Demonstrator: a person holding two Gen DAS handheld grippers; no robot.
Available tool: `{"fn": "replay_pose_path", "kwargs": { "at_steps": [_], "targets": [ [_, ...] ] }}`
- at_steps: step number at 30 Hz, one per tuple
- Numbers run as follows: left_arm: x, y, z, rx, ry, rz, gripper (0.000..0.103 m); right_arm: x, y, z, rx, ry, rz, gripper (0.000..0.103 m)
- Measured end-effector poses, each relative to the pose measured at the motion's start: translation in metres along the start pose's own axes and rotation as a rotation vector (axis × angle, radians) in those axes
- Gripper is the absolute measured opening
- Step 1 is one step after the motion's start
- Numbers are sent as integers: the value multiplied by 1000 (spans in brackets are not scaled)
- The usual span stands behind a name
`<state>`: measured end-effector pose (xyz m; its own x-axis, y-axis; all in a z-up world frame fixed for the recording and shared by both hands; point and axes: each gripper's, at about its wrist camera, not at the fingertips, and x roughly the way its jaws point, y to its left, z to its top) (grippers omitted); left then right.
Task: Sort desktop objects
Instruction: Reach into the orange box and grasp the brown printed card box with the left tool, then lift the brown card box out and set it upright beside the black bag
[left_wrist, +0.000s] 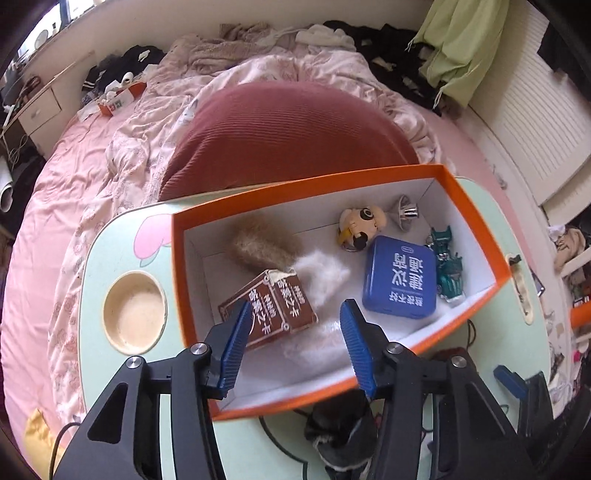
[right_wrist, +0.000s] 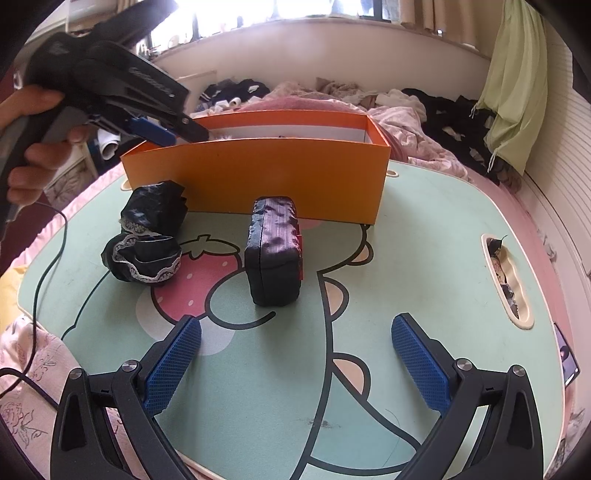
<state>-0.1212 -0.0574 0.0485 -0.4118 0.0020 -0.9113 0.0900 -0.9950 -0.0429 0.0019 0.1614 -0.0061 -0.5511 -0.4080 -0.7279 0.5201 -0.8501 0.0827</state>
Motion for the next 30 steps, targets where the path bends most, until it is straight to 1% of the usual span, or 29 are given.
{"fn": "replay_pose_path", "kwargs": {
  "at_steps": [3,4,5,6,7,8,9,11,12,14,19,21,22,26,28,30],
  "targets": [
    [15,-1,5,2,45,85,51,0,0,0,0,0,0,103],
    [20,-1,5,7,60,90,51,0,0,0,0,0,0,103],
    [20,-2,7,9,54,92,50,0,0,0,-1,0,-1,103],
    [21,-1,8,10,57,111,48,0,1,0,-2,0,-2,103],
    [21,0,8,12,59,133,44,0,2,1,-1,0,-1,103],
    [20,0,9,16,52,138,42,0,2,0,-1,0,-1,103],
    [18,1,10,24,44,135,40,-1,2,1,0,-1,-1,103],
    [15,7,11,23,30,134,30,-1,2,1,-1,-1,-1,103],
    [11,10,12,17,19,129,27,-1,3,1,0,-1,-1,103],
    [4,18,13,5,-2,105,19,-1,3,1,0,-1,-1,103],
    [-17,32,15,-13,-69,23,19,-1,2,0,0,-1,-1,103],
    [-33,34,11,-23,-110,-29,19,-1,2,0,0,-2,-1,103],
    [-46,33,8,-20,-139,-67,19,-1,2,0,0,-2,0,103],
    [-89,17,-26,39,-232,-181,20,-1,2,0,2,-2,-1,103],
    [-99,7,-49,69,-247,-245,20,-1,2,-1,2,-2,-1,103],
    [-101,-6,-69,105,-246,-309,20,-1,2,-1,2,-2,-1,103]
  ]
}}
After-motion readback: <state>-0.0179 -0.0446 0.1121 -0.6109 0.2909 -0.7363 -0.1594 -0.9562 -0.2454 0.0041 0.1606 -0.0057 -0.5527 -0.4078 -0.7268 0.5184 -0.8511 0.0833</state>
